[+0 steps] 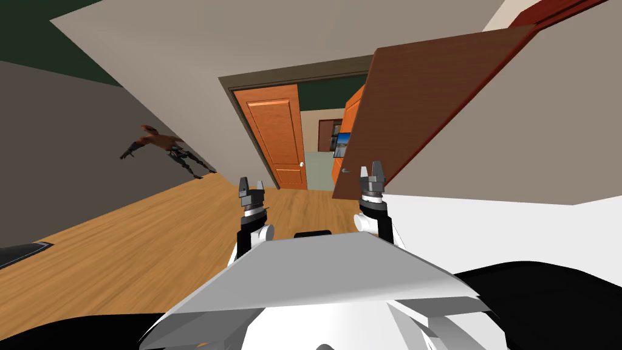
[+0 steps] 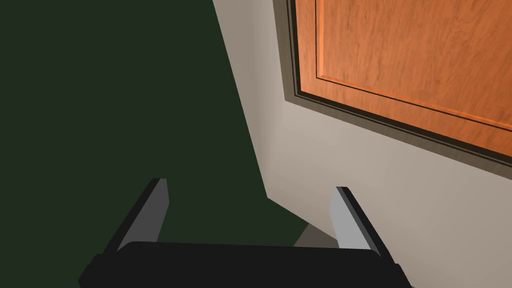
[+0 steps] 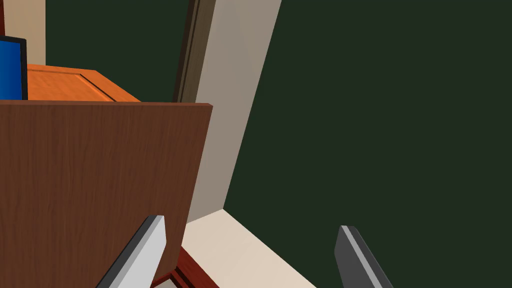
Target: Push the door open
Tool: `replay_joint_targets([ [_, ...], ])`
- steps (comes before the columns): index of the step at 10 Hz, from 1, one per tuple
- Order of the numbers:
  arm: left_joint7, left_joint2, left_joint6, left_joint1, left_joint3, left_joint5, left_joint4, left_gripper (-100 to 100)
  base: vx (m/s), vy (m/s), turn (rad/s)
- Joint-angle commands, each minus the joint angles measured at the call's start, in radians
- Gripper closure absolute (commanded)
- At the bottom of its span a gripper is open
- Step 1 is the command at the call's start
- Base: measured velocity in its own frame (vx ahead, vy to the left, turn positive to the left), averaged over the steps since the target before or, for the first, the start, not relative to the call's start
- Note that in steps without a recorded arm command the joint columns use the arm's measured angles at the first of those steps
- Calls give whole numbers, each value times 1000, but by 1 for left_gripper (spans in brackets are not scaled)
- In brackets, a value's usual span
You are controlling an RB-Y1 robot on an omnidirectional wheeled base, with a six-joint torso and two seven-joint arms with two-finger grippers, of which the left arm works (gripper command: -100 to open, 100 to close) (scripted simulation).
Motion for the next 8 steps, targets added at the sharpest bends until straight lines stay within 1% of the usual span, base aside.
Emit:
replay_joint_targets([
  [1,-25,16,-10,-10,11,-19,35,-100,83,-19,-32],
  [4,-64,37,-26,-25,29,-50,90,-100,136,-23,-25],
  [6,-81,45,-33,-31,36,-62,113,-100,101,1,-15],
  [7,-98,52,-40,-38,44,-75,137,-100,102,-5,-28],
  [8,-108,56,-44,-42,48,-83,151,-100,100,-8,-19],
])
